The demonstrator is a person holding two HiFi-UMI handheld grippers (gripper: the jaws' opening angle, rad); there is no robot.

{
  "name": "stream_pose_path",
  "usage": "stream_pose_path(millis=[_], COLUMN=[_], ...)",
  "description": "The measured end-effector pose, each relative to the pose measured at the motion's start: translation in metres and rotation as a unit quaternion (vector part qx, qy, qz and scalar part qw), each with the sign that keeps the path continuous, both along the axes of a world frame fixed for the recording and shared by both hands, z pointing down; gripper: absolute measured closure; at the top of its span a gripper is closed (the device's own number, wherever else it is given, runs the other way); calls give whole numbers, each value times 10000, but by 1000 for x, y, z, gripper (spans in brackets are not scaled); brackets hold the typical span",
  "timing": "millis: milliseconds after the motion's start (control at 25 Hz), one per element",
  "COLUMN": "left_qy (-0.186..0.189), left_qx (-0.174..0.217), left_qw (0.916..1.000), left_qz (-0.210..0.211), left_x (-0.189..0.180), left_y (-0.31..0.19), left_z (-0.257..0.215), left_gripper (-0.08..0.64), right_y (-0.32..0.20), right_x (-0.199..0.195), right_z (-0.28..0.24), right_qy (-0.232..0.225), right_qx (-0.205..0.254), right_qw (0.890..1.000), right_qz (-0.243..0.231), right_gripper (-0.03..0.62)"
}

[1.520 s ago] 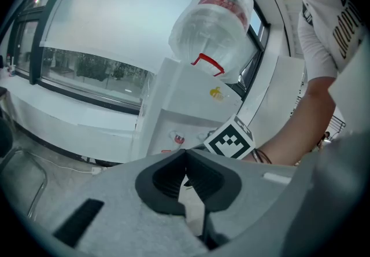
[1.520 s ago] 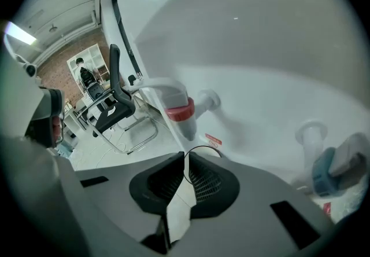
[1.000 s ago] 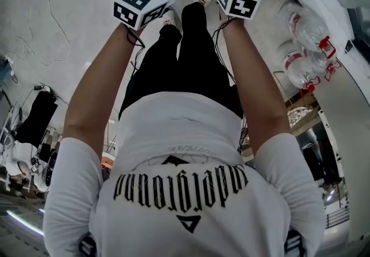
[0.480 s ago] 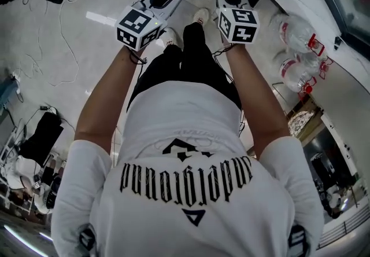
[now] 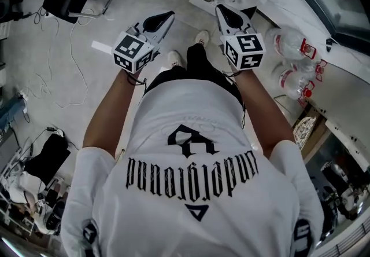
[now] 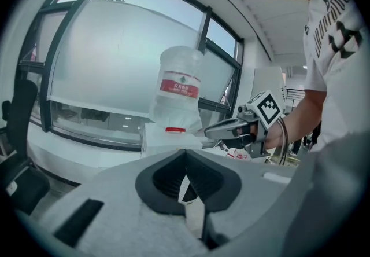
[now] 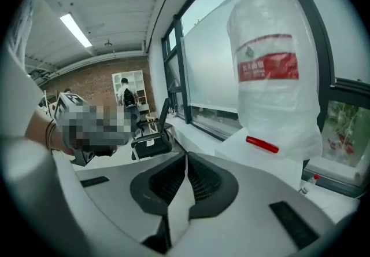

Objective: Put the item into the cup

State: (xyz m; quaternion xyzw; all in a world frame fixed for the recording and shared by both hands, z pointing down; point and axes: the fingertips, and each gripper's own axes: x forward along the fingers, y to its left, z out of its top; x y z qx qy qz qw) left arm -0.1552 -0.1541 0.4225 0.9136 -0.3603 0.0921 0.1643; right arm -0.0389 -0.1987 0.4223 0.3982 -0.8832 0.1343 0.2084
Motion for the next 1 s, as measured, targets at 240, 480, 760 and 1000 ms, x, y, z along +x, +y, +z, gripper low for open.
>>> stream_pose_path(millis=[240, 480, 760, 1000], left_qy=[-18, 185, 121, 162], left_qx=[422, 709, 861, 1020], left_qw=[9991, 9973, 9959, 9939], left_qz=[-7, -75, -243, -384], left_x=[-9, -17, -39, -51], left_y=[26, 43, 62, 71], left_z=[-52, -100, -118, -133], left_gripper=[548, 548, 548, 548], right_y=[33, 57, 75, 89], right_x=[-5, -1, 14, 15], right_z=[-51, -97, -132, -147], right_qy=[-170, -376, -479, -603], right_qx=[331, 685, 1017, 1140], right_qw=[9991, 9964, 9928, 9909], right_qz=[-177, -332, -408, -382], right_gripper=[568, 568, 568, 568])
